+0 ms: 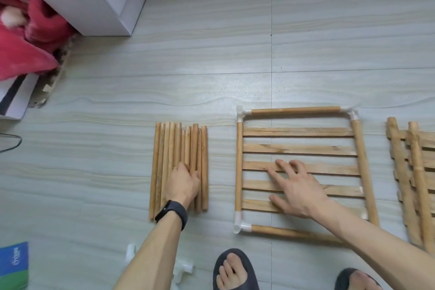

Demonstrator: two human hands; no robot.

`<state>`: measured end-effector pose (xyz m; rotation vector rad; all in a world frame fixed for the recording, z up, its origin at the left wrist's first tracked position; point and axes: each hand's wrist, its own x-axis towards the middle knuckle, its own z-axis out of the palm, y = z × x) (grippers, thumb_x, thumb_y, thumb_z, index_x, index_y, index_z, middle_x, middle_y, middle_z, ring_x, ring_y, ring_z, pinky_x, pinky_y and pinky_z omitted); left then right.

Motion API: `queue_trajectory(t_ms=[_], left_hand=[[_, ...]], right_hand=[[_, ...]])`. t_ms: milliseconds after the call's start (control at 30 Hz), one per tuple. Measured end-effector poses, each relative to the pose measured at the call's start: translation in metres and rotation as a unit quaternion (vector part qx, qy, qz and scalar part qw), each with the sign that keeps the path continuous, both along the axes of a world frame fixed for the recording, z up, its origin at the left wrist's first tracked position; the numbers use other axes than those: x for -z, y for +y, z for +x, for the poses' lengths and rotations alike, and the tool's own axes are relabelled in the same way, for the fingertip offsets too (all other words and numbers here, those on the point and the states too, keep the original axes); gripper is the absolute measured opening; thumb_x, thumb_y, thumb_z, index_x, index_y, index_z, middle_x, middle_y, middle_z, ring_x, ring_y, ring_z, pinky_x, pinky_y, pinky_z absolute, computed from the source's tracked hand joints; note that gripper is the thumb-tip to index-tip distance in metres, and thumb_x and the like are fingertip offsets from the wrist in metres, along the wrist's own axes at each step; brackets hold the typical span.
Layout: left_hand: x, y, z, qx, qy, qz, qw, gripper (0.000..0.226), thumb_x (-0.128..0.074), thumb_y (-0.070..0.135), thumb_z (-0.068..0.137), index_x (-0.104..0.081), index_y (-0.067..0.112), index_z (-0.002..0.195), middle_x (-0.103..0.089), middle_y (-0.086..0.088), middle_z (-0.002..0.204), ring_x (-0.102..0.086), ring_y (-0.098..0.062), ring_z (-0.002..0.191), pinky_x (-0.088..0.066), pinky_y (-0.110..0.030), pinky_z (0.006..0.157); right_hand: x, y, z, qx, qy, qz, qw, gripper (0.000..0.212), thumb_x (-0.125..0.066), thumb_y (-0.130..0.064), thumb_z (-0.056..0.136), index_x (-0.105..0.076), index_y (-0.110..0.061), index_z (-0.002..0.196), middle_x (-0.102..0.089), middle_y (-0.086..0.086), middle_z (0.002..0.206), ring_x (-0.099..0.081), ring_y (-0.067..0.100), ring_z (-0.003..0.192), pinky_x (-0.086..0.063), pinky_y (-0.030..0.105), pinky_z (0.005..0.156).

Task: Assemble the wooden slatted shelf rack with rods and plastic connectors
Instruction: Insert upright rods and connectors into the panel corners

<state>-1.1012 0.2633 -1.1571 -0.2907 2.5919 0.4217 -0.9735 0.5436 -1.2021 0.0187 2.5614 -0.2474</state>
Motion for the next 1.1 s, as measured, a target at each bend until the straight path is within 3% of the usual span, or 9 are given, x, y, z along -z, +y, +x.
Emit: queue_trajectory(t_ms=[133, 200, 333, 367, 433, 500, 567, 633, 1100], left_hand=[[-0.012, 0.009, 0.001, 0.087, 0.082, 0.116, 0.986, 0.032, -0.057, 0.038, 0.1, -0.055, 0.024, 0.128, -0.062, 0.008, 0.111, -0.062, -0.01, 0.093, -0.057, -0.037, 0.082], [-0.022, 0.027, 0.002, 0.175, 0.122, 0.146, 0.966, 0.026, -0.057, 0.041, 0.1, -0.055, 0.032, 0.124, -0.059, 0.016, 0.106, -0.061, -0.002, 0.087, -0.057, -0.031, 0.073], [-0.026, 0.074, 0.007, 0.355, 0.18, 0.149, 0.905, 0.027, -0.057, 0.041, 0.099, -0.05, 0.037, 0.125, -0.06, 0.012, 0.107, -0.062, -0.014, 0.089, -0.054, -0.036, 0.067], [-0.023, 0.085, 0.009, 0.373, 0.193, 0.146, 0.896, 0.031, -0.057, 0.043, 0.099, -0.047, 0.037, 0.128, -0.06, 0.009, 0.109, -0.063, -0.017, 0.091, -0.053, -0.037, 0.069], [-0.014, 0.101, 0.007, 0.361, 0.203, 0.124, 0.902, 0.052, -0.055, 0.05, 0.097, -0.039, 0.034, 0.144, -0.058, 0.004, 0.128, -0.059, -0.021, 0.114, -0.052, -0.035, 0.088], [0.0, 0.106, -0.002, 0.34, 0.157, 0.07, 0.924, 0.082, -0.047, 0.062, 0.096, -0.013, 0.026, 0.16, -0.027, -0.001, 0.163, -0.026, -0.024, 0.149, -0.03, -0.044, 0.119], [0.02, 0.102, -0.005, 0.391, 0.086, -0.018, 0.916, 0.095, -0.035, 0.07, 0.096, 0.02, 0.024, 0.158, 0.021, 0.0, 0.166, 0.011, -0.021, 0.155, -0.001, -0.05, 0.126], [0.039, 0.098, 0.0, 0.429, 0.029, -0.052, 0.901, 0.097, -0.028, 0.076, 0.094, 0.03, 0.025, 0.153, 0.044, 0.002, 0.156, 0.024, -0.02, 0.152, 0.006, -0.051, 0.125], [0.052, 0.11, 0.019, 0.368, -0.036, -0.081, 0.925, 0.112, -0.032, 0.085, 0.086, 0.033, 0.022, 0.152, 0.057, 0.003, 0.146, 0.029, -0.02, 0.15, -0.003, -0.057, 0.123]], right_hand=[[-0.017, -0.003, -0.003, 0.015, -0.033, -0.046, 0.998, 0.079, -0.038, -0.078, 0.086, -0.026, -0.04, 0.154, -0.03, -0.002, 0.16, -0.031, 0.033, 0.138, -0.043, 0.045, 0.109], [-0.036, -0.004, -0.018, 0.123, -0.021, -0.156, 0.98, 0.085, -0.044, -0.084, 0.082, -0.033, -0.038, 0.152, -0.047, -0.003, 0.149, -0.048, 0.022, 0.131, -0.044, 0.04, 0.107], [-0.09, 0.001, -0.07, 0.408, 0.067, -0.431, 0.802, 0.066, -0.068, -0.071, 0.079, -0.057, -0.027, 0.128, -0.076, -0.008, 0.086, -0.07, 0.008, 0.072, -0.055, 0.029, 0.071], [-0.101, 0.006, -0.081, 0.412, 0.096, -0.436, 0.794, 0.053, -0.068, -0.066, 0.083, -0.065, -0.023, 0.115, -0.074, -0.008, 0.076, -0.068, 0.01, 0.063, -0.055, 0.03, 0.065], [-0.118, 0.016, -0.098, 0.38, 0.171, -0.371, 0.83, 0.036, -0.064, -0.058, 0.092, -0.069, -0.022, 0.087, -0.072, -0.006, 0.068, -0.069, 0.014, 0.063, -0.054, 0.034, 0.067], [-0.13, 0.028, -0.108, 0.368, 0.237, -0.303, 0.846, 0.037, -0.059, -0.054, 0.095, -0.066, -0.02, 0.081, -0.072, -0.011, 0.067, -0.07, 0.014, 0.073, -0.053, 0.031, 0.072], [-0.14, 0.035, -0.117, 0.357, 0.275, -0.31, 0.837, 0.035, -0.056, -0.054, 0.096, -0.064, -0.021, 0.087, -0.072, -0.021, 0.066, -0.071, 0.013, 0.077, -0.053, 0.029, 0.072], [-0.146, 0.034, -0.126, 0.333, 0.294, -0.329, 0.833, 0.039, -0.052, -0.056, 0.096, -0.063, -0.019, 0.093, -0.072, -0.027, 0.071, -0.071, 0.009, 0.076, -0.056, 0.033, 0.075], [-0.144, 0.0, -0.164, 0.273, 0.314, -0.321, 0.851, 0.039, -0.05, -0.054, 0.1, -0.065, -0.019, 0.09, -0.072, -0.011, 0.072, -0.072, 0.006, 0.068, -0.059, 0.042, 0.079]])
